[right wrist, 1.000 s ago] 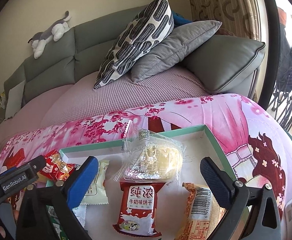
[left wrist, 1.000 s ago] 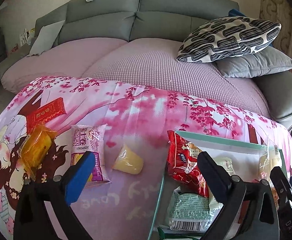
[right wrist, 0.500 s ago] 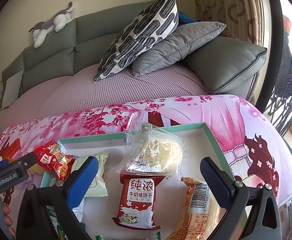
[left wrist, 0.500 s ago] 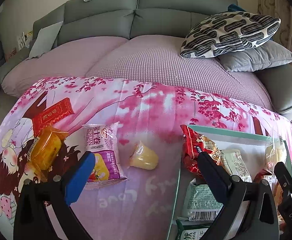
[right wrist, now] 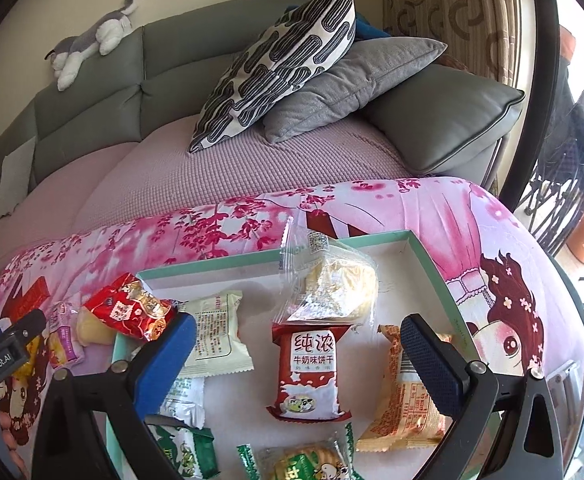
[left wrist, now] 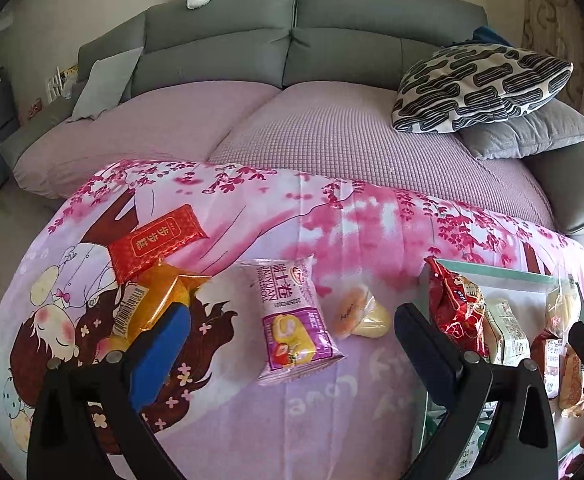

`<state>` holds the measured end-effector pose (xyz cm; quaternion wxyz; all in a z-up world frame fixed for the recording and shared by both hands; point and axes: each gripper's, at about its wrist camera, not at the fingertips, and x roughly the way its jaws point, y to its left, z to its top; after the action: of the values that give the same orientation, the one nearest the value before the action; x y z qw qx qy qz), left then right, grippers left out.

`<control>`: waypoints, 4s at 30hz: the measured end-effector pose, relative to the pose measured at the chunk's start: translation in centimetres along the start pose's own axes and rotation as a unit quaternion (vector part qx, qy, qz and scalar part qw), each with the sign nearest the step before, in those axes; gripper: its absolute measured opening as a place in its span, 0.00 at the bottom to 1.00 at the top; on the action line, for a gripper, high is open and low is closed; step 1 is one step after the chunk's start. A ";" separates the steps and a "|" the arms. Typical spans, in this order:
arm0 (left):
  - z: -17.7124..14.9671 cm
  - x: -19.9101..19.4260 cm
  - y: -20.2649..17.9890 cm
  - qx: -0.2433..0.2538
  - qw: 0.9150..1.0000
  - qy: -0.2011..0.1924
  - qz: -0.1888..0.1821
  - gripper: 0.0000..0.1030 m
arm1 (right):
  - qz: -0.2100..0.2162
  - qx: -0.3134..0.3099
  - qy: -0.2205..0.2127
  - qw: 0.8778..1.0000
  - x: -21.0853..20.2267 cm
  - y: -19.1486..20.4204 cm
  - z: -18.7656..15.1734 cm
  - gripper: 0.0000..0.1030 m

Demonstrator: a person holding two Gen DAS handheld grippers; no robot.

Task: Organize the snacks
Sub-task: 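Withdraw both open grippers from the tray toward the remaining snacks, then grasp the yellow cake pack with the left gripper while the right gripper grasps the pudding cup, then carry the yellow cake pack and pudding cup over the tray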

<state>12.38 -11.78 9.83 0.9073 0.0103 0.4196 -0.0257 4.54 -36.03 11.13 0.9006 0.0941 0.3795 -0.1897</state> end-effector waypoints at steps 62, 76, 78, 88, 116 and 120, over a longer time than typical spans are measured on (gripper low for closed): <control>-0.6 7.0 13.6 -0.088 0.994 0.047 -0.049 0.83 | 0.102 -0.033 0.055 0.993 5.9 19.2 -3.4 0.70; -1.5 8.7 13.3 -0.097 0.991 0.083 -0.050 0.62 | 0.093 -0.042 0.071 0.992 8.1 19.8 -3.8 0.46; -1.6 8.7 13.3 -0.098 0.990 0.083 -0.052 0.55 | 0.091 -0.042 0.070 0.992 8.1 19.8 -3.8 0.41; -1.4 7.4 13.4 -0.105 0.990 0.069 -0.067 0.42 | 0.106 -0.030 0.062 0.992 6.7 19.0 -3.9 0.40; -1.3 -0.8 7.1 -0.056 0.989 0.002 -0.135 0.42 | 0.106 0.020 0.001 0.994 -4.6 10.9 -4.6 0.40; -1.5 -2.0 4.0 -0.022 0.986 -0.008 -0.164 0.42 | 0.091 0.045 -0.005 0.995 -4.9 8.3 -4.3 0.40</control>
<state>10.15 -7.65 10.40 0.8941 -0.0787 0.4089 -0.1651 2.09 -25.79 11.89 0.9109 0.1674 0.3559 -0.1246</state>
